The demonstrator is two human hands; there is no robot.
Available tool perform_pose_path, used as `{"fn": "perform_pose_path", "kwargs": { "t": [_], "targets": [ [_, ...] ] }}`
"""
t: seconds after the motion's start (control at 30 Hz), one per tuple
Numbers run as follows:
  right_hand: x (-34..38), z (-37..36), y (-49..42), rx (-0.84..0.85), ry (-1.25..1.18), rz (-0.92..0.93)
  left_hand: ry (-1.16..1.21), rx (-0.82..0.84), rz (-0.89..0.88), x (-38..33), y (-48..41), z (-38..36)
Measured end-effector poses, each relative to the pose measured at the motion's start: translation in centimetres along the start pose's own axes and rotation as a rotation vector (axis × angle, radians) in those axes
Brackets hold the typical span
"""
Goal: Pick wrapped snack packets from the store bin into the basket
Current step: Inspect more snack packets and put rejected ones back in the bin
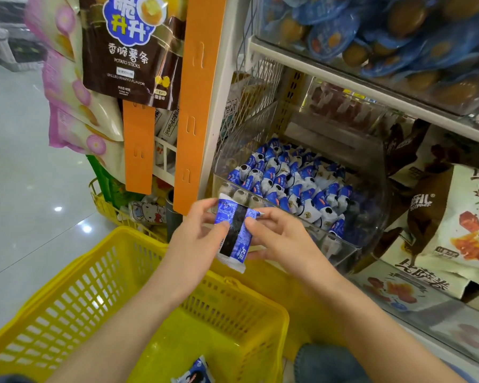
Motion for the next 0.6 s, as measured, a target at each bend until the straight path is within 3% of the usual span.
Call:
{"fn": "perform_pose_path", "kwargs": {
  "t": [0.1, 0.2, 0.6],
  "targets": [
    [-0.2, 0.2, 0.1, -0.073, 0.011, 0.027, -0.314, -0.108, -0.214, -0.1, 0.4, 0.4],
    [-0.5, 0.0, 0.1, -0.112, 0.075, 0.071, -0.522, -0.022, -0.336, -0.2, 0.9, -0.3],
    [-1.7, -0.4, 0.2, -0.166, 0.454, 0.276, -0.455, 0.061, -0.292, 0.6, 0.1, 0.1]
  ]
}}
Point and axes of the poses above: each hand's wrist, its own y-axis away from the middle knuckle, its own z-axis out of the back of the hand, x = y × z, the point moved 4 cm from there along -y, towards the middle knuckle, and after that the axes turned 1 degree about y, right-handed, at the moved point
